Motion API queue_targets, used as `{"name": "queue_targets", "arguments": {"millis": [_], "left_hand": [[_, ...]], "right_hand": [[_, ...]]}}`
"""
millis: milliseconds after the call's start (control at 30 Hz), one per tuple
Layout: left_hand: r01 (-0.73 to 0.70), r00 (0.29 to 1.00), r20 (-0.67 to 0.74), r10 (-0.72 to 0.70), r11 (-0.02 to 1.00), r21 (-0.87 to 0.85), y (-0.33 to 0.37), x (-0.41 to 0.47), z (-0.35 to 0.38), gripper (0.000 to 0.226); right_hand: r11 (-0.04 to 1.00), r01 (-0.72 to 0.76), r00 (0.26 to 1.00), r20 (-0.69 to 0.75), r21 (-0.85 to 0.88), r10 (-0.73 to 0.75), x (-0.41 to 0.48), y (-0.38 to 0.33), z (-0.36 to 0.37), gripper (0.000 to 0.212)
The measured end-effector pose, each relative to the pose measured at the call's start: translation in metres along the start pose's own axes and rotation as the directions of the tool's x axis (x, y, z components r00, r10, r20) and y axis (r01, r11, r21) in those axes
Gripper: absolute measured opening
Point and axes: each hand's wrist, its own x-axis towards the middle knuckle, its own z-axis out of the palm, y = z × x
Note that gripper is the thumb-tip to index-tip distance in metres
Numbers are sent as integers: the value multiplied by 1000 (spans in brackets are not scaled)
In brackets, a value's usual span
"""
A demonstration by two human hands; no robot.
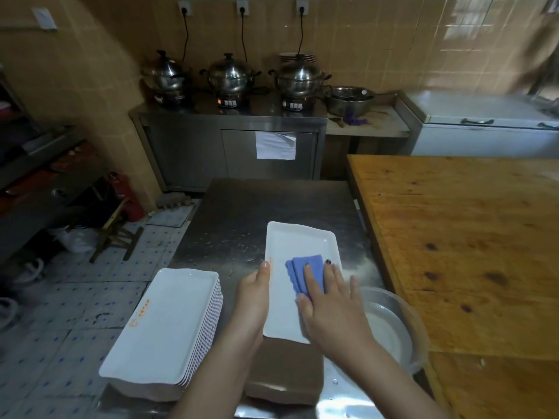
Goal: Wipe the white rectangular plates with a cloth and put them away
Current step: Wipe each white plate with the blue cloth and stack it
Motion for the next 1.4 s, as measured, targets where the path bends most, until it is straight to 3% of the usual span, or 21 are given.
{"name": "queue_targets", "arguments": {"millis": [133, 333, 533, 633, 800, 1000, 1167, 1300, 1400], "left_hand": [[16, 1000, -11, -16, 1000, 6, -8, -3, 5, 38], [12, 1000, -9, -13, 998, -57, -12, -1, 5, 36], [75, 997, -7, -75, 996, -50, -23, -3, -7, 37], [97, 995, 4, -97, 995, -33, -31, 0, -16, 38], [110, 994, 1, -110, 990, 84, -56, 5, -28, 32], [169, 985, 18, -171, 980, 108, -81, 6, -30, 27], [128, 992, -10, -129, 966, 224, -92, 15, -35, 33], [-55, 981, -97, 168, 723, 689, -101, 21, -38, 43], [-79, 968, -113, 223, 703, 707, -112, 26, -38, 32]], "right_hand": [[985, 37, 999, 32, 166, -43, 6, -9, -5, 51], [968, 12, 977, -211, 250, 43, 10, -10, -8, 35], [808, 14, 979, -173, 589, 109, 11, -6, -4, 27], [611, -33, 980, -94, 791, 174, 13, 0, -3, 26], [123, -233, 946, 195, 965, 259, 14, 11, 1, 28], [-97, -313, 903, 328, 945, 278, 15, 23, 14, 31], [-43, -335, 895, 332, 941, 297, 16, 30, 22, 40], [-87, -342, 889, 352, 936, 291, 23, 32, 24, 39], [-115, -355, 884, 373, 928, 281, 25, 33, 30, 42]]}}
